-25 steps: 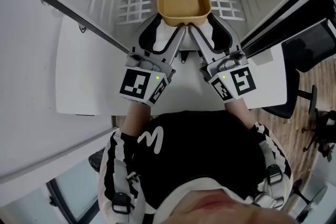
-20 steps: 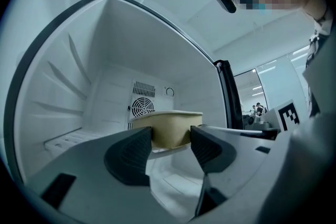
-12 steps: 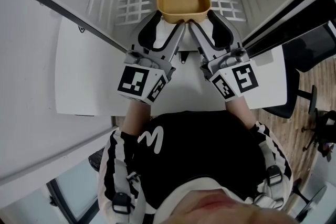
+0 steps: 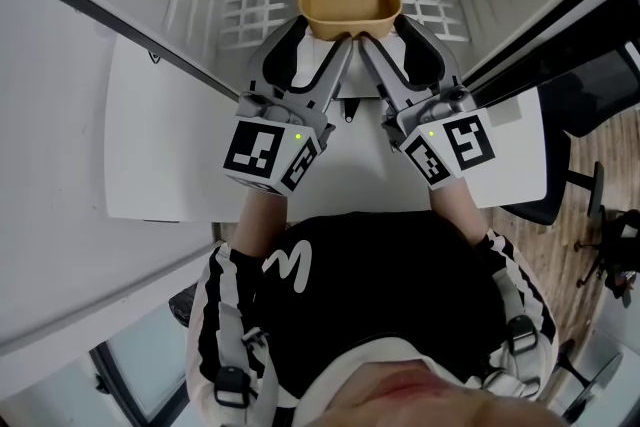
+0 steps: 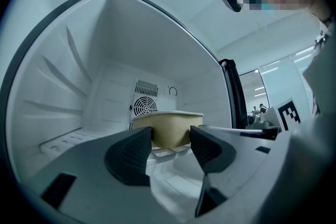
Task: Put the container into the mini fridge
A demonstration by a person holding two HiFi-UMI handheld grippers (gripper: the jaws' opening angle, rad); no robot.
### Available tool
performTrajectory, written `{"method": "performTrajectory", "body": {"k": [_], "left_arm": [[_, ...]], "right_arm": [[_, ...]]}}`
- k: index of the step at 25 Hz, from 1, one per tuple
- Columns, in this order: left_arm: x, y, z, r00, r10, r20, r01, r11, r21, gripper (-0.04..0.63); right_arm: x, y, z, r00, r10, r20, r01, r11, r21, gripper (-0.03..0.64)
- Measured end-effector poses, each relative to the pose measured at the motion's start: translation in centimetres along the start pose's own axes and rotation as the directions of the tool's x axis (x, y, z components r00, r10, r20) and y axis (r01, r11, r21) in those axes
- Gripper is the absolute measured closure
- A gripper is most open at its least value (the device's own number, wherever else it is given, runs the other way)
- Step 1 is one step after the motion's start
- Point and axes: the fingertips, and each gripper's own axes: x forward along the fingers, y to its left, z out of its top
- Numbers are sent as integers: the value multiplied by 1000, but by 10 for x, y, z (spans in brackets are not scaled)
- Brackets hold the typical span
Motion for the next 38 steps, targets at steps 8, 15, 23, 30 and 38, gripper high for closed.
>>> {"method": "performTrajectory", "body": {"k": [8,15,23,30,38], "left_arm": [[3,3,-1,1000,5,-2,-5,1000,-6,359],[5,5,-1,1000,10,-7,-10,1000,-6,360],[7,6,-1,1000,8,-8,-8,1000,-12,360],[7,7,0,1000,14,-13,-14,1000,-21,360],[9,8,-2,999,25,-27,-26,999,-38,364]], "right_arm": [[4,-2,-1,1000,-3,-9,3,1000,4,400],[6,-4,-1,1000,-5,-13,5,1000,12,400],[8,-5,-1,1000,-11,-18,11,1000,12,400],[9,-4,-1,999,-15,-35,16,1000,10,400],[12,-6,-1,996,-29,-88,28,999,-19,400]]}}
